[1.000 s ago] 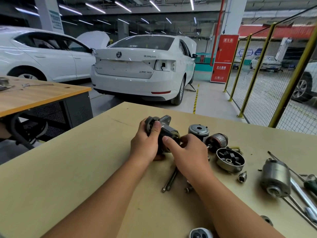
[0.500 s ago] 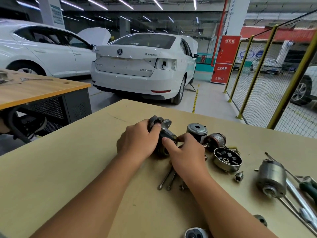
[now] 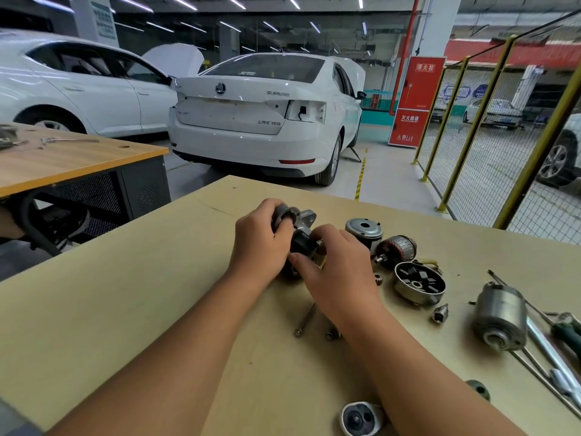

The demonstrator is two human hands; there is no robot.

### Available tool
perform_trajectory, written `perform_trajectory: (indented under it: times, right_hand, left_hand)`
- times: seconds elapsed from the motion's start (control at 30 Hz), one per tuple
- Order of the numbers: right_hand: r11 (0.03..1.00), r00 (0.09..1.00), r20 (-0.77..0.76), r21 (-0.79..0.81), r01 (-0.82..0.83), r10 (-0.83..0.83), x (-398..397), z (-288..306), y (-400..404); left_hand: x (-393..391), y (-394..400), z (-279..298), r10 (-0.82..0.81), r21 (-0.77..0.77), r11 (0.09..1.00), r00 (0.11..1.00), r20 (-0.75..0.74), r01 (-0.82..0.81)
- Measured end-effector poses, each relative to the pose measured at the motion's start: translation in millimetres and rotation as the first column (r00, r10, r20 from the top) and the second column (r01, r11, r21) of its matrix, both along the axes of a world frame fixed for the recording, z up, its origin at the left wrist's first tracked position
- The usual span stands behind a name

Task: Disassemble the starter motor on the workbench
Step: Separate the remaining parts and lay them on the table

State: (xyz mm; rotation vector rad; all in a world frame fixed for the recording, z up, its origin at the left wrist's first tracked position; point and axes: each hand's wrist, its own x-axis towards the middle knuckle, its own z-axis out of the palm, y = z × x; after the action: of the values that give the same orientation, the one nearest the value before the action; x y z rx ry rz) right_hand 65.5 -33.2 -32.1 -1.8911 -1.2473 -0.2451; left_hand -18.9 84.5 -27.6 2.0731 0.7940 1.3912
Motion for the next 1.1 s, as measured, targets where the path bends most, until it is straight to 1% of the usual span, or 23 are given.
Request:
perform_trajectory:
  times: [0.13, 0.2, 0.27, 0.33, 0.37, 0.4, 0.43, 0.5, 0.53, 0.67, 0.73, 0.8, 0.9, 0.97, 1.03, 1.1]
  right_hand:
    - [0.998, 0.998, 0.020, -0.018, 0.065, -0.065, 1.6, -0.4, 4.1]
    - [0.998, 0.998, 0.036, -0.017, 0.059, -0.058, 2.2, 0.0, 5.6]
    - [0.999, 0.999, 0.017, -0.011, 0.043, -0.043, 1.7, -0.4, 5.8]
    - [0.999, 0.999, 0.005, -0.011, 0.041, -0.041, 1.5, -0.9, 5.7]
    - [0.999, 0.999, -0.002, -0.018, 0.044, -0.044, 1.9, -0.9, 5.7]
    - [0.999, 0.999, -0.016, -0.029, 0.043, -0.043, 2.1, -0.8, 5.5]
    - [0.999, 0.999, -0.031, -0.038, 0.037, -0.039, 2.1, -0.6, 5.3]
    - [0.998, 0.999, -0.036, -0.054, 0.028, -0.030, 1.2, -0.5, 4.6]
    - [0.998, 0.999, -0.026, -0.062, 0.027, -0.029, 0.1, -0.3, 4.7]
    - [0.997, 0.999, -0.020, -0.064, 0.044, -0.045, -1.5, -1.7, 4.3]
    - [0.994, 0.995, -0.059, -0.081, 0.076, -0.081, 0.1, -1.7, 3.0]
    - [0.990, 0.986, -0.127, -0.099, 0.097, -0.110, 2.4, -1.6, 2.4]
    - [0.997, 0.947, -0.313, -0.062, 0.051, -0.068, 4.6, -2.2, 5.2]
    - [0.999, 0.916, -0.398, -0.036, 0.034, -0.045, 5.1, -1.6, 8.3]
    - [1.000, 0.878, -0.478, -0.010, 0.008, -0.012, 5.5, -0.2, 11.6]
    - [0.999, 0.817, -0.575, 0.042, -0.026, 0.045, 5.9, 1.4, 13.9]
  left_hand:
    - [-0.6, 0.1, -0.3, -0.026, -0.017, 0.999, 0.999, 0.031, 0.027]
    - [0.2, 0.8, -1.1, -0.021, 0.012, 1.000, 0.999, 0.035, 0.020]
    - [0.8, 1.5, -2.6, 0.048, 0.069, 0.997, 0.999, -0.015, -0.047]
    - [0.9, 1.5, -3.6, 0.140, 0.123, 0.984, 0.984, -0.107, -0.126]
    - [1.6, 3.1, -4.5, 0.152, 0.124, 0.983, 0.977, -0.150, -0.134]
    - [2.6, 5.1, -5.9, 0.126, 0.091, 0.990, 0.976, -0.178, -0.111]
    - [3.6, 6.6, -7.1, 0.068, 0.024, 0.998, 0.983, -0.169, -0.064]
    - [5.8, 7.7, -10.0, -0.045, -0.127, 0.991, 0.995, -0.084, 0.035]
    - [6.1, 7.8, -10.8, -0.055, -0.155, 0.987, 0.996, -0.064, 0.045]
    - [5.7, 6.4, -12.2, -0.040, -0.161, 0.986, 0.998, -0.042, 0.032]
    - [4.4, 4.4, -11.1, -0.062, -0.201, 0.978, 0.998, -0.019, 0.057]
    - [2.5, 4.4, -11.0, -0.123, -0.266, 0.956, 0.992, 0.025, 0.125]
    - [0.0, 12.3, -13.8, -0.225, -0.358, 0.899, 0.968, 0.112, 0.251]
    - [1.3, 16.5, -16.0, -0.247, -0.367, 0.895, 0.967, 0.062, 0.252]
    - [5.3, 19.6, -19.1, -0.214, -0.345, 0.918, 0.977, -0.021, 0.193]
    - [10.3, 20.0, -22.1, -0.175, -0.323, 0.935, 0.983, -0.052, 0.149]
